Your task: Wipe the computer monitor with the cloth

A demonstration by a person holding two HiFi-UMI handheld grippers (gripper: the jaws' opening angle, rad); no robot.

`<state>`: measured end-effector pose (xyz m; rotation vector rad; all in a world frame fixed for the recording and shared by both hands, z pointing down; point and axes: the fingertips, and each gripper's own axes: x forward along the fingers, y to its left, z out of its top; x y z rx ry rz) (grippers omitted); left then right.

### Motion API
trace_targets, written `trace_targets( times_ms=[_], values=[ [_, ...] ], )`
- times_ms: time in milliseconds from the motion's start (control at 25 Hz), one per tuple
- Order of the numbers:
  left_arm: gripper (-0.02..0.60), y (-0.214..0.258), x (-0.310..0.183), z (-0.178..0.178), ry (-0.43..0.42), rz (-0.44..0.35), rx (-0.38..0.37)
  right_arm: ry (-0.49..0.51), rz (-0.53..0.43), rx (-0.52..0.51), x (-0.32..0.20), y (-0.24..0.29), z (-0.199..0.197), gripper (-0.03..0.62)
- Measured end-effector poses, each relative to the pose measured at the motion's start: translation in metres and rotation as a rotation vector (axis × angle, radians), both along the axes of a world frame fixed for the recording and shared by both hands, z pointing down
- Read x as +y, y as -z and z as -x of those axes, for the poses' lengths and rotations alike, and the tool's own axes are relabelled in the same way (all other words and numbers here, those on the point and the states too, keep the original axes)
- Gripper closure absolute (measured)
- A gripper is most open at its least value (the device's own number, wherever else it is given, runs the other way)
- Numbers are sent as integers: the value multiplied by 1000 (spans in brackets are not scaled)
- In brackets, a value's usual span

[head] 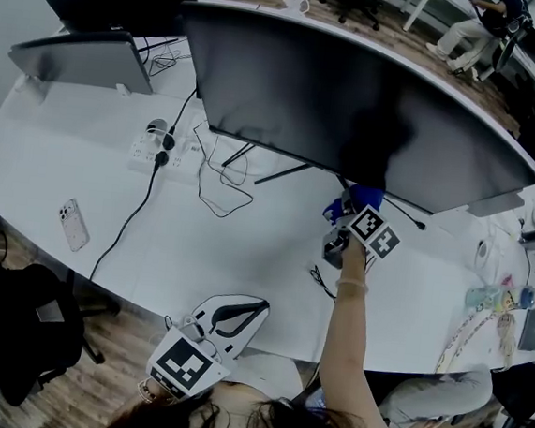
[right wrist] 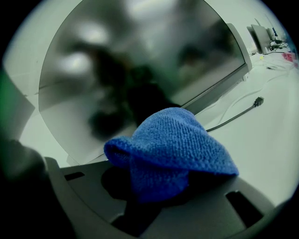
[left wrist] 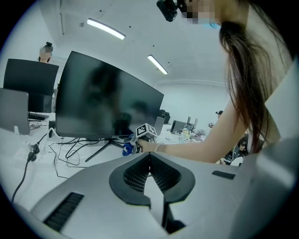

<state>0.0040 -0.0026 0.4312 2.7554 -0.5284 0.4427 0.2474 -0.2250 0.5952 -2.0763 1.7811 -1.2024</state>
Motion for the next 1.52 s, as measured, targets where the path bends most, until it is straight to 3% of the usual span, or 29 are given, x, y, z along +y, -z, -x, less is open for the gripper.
trace_targets(
  times_ms=[400, 1160, 1520],
  values=[
    [572, 10, -6, -10, 49, 1, 16, 11, 1, -11, -6, -1, 6, 497],
    [572, 6, -2, -55, 149, -22, -20, 52, -67, -18, -9, -5, 14, 497],
    [572, 16, -5, -67, 85, -64, -27, 88, -72, -21, -9, -6, 15, 497]
  ],
)
